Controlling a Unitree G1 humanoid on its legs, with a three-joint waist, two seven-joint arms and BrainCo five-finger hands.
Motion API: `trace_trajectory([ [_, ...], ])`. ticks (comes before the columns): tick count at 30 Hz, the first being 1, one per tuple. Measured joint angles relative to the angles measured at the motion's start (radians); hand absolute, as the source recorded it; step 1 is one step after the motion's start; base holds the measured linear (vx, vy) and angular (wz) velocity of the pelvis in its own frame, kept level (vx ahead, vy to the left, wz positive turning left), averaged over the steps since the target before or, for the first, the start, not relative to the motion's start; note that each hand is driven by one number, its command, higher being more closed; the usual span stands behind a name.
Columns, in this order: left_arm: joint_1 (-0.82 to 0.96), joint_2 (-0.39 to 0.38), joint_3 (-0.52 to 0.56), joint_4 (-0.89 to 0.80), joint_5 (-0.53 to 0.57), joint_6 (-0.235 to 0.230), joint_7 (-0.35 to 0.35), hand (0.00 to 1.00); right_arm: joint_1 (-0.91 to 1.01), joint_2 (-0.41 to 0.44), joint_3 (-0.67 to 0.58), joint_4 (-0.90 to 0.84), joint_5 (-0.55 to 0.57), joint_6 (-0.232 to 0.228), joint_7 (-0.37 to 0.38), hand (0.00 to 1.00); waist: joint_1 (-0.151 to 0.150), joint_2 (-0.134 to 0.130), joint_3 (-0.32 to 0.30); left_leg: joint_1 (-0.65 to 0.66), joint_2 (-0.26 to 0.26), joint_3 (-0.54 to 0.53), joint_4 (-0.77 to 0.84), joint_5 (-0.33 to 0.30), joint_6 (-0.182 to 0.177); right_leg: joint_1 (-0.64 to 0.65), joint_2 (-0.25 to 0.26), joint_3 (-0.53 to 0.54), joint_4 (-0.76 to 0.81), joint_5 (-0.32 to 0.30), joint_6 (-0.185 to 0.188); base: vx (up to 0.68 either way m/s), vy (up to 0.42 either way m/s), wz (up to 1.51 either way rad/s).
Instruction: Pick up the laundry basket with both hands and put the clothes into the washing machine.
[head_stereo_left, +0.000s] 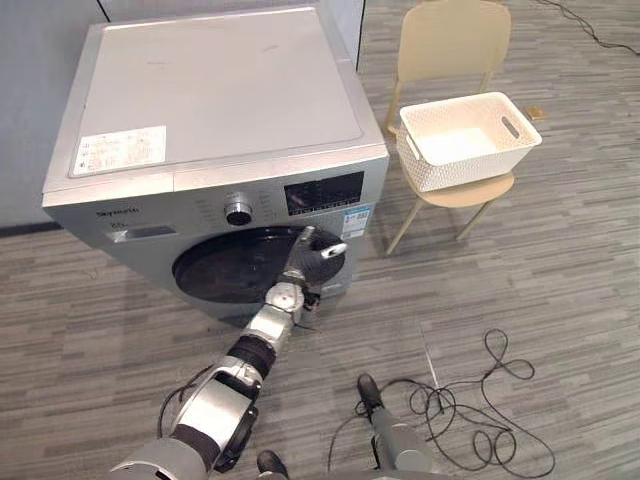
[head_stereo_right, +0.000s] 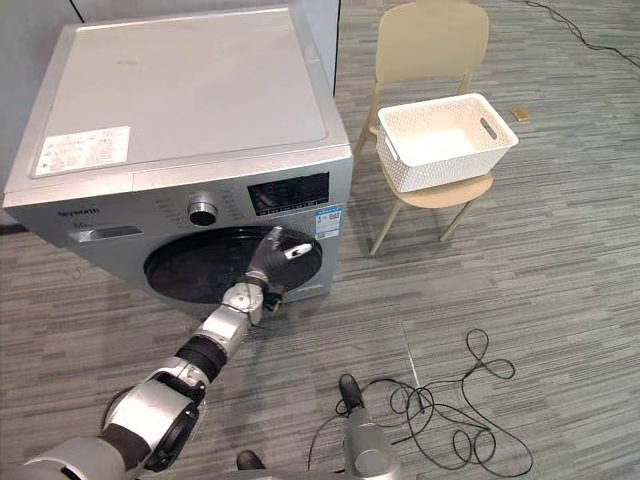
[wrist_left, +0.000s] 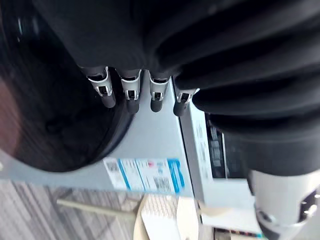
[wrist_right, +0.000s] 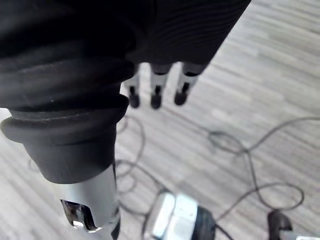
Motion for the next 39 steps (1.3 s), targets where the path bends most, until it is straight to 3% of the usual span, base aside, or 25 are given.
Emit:
trace_trajectory([
  [2,0.031,0.019,0.034,-0.004,0.012,-0.014,0.007,0.0,-0.002,0.004,0.0,0.0,0.0,0.0,0.0,0.0,0.003,0.001,0.0,0.0,-0.002,-0.012,0.0,-0.001,0.001,0.008,-0.005,-0.008,0.0,0.0,0.0,0.01,0.002,0.23],
  [7,0.257,0.029,0.11,0.02,0.075,0.02,-0.012,0.0,-0.006,0.002,0.006,0.0,0.004,-0.006,0.003,0.0,0.012,0.024,-0.008,0.005,-0.001,-0.063,0.0,-0.001,0.002,0.049,-0.016,-0.064,-0.001,-0.002,-0.003,0.02,-0.003,0.32],
  [14,0.58,0.021,0.283,0.24,0.191,0.075,-0.092,0.0,-0.039,-0.028,0.006,0.066,0.016,-0.004,0.017,0.0,0.088,0.031,-0.011,0.024,-0.005,-0.12,0.004,0.0,0.003,0.101,-0.027,-0.109,-0.006,-0.003,-0.004,0.0,-0.001,0.2],
  [18,0.661,-0.013,0.407,0.309,0.269,0.11,-0.127,0.0,-0.058,-0.035,-0.041,0.084,0.003,0.022,0.029,0.0,0.095,0.044,-0.034,0.029,-0.016,-0.163,0.006,-0.003,0.008,0.134,-0.041,-0.138,-0.006,-0.027,-0.026,-0.06,0.013,0.27],
  [23,0.715,-0.049,0.495,0.315,0.256,0.129,-0.126,0.0,-0.085,-0.048,-0.088,0.126,-0.009,0.044,0.045,0.0,0.114,0.05,-0.051,0.034,-0.02,-0.209,0.025,-0.008,0.012,0.169,-0.054,-0.163,0.023,-0.122,0.0,-0.07,-0.009,0.28],
  [27,0.73,-0.083,0.544,0.238,0.255,0.124,-0.119,0.0,-0.101,-0.079,0.015,0.119,-0.056,0.057,0.045,0.0,0.146,0.054,-0.031,-0.05,0.034,-0.274,0.263,-0.085,0.031,0.124,-0.04,-0.198,0.267,-0.298,-0.006,-0.11,-0.061,0.45],
  [29,0.708,-0.074,0.548,0.184,0.224,0.118,-0.095,0.0,-0.104,-0.086,0.082,0.096,-0.074,0.058,0.042,0.0,0.145,0.027,-0.012,-0.195,0.027,-0.27,0.484,-0.057,0.071,0.097,-0.112,-0.276,0.391,-0.378,0.004,-0.16,0.02,1.32],
  [31,0.696,-0.078,0.571,0.18,0.222,0.116,-0.075,0.0,-0.103,-0.094,0.105,0.06,-0.077,0.06,0.034,0.0,0.152,0.023,-0.009,-0.222,0.015,-0.228,0.493,-0.048,0.082,0.103,-0.163,-0.321,0.416,-0.397,0.012,-0.15,0.083,1.09],
  [33,0.695,-0.1,0.584,0.166,0.209,0.117,-0.058,0.0,-0.112,-0.089,0.138,0.01,-0.076,0.056,0.021,0.0,0.168,0.041,-0.001,-0.206,0.008,-0.16,0.388,-0.091,0.106,0.101,-0.174,-0.355,0.416,-0.403,0.033,-0.13,0.154,0.71],
  [34,0.687,-0.102,0.583,0.162,0.201,0.117,-0.055,0.0,-0.12,-0.092,0.14,-0.006,-0.076,0.056,0.019,0.0,0.186,0.051,0.003,-0.212,-0.007,-0.136,0.348,-0.095,0.1,0.098,-0.181,-0.355,0.422,-0.4,0.056,-0.05,0.115,0.77],
  [35,0.685,-0.093,0.586,0.156,0.188,0.116,-0.05,0.0,-0.135,-0.079,0.143,-0.02,-0.076,0.057,0.016,0.0,0.192,0.01,0.006,-0.223,-0.031,-0.116,0.329,-0.093,0.098,0.096,-0.201,-0.356,0.474,-0.414,0.059,0.04,0.038,0.88],
  [36,0.684,-0.084,0.591,0.15,0.187,0.113,-0.044,0.0,-0.135,-0.067,0.14,-0.018,-0.076,0.057,0.013,0.0,0.192,-0.013,0.004,-0.225,-0.05,-0.103,0.324,-0.086,0.098,0.102,-0.217,-0.356,0.453,-0.434,0.051,0.09,0.01,0.96],
  [39,0.693,-0.108,0.63,0.181,0.186,0.114,-0.032,0.0,-0.184,-0.065,0.105,0.019,-0.076,0.059,-0.002,0.0,0.197,0.009,-0.005,-0.262,-0.083,-0.091,0.322,-0.068,0.128,0.149,-0.238,-0.365,0.326,-0.449,0.06,0.11,0.097,0.47],
])
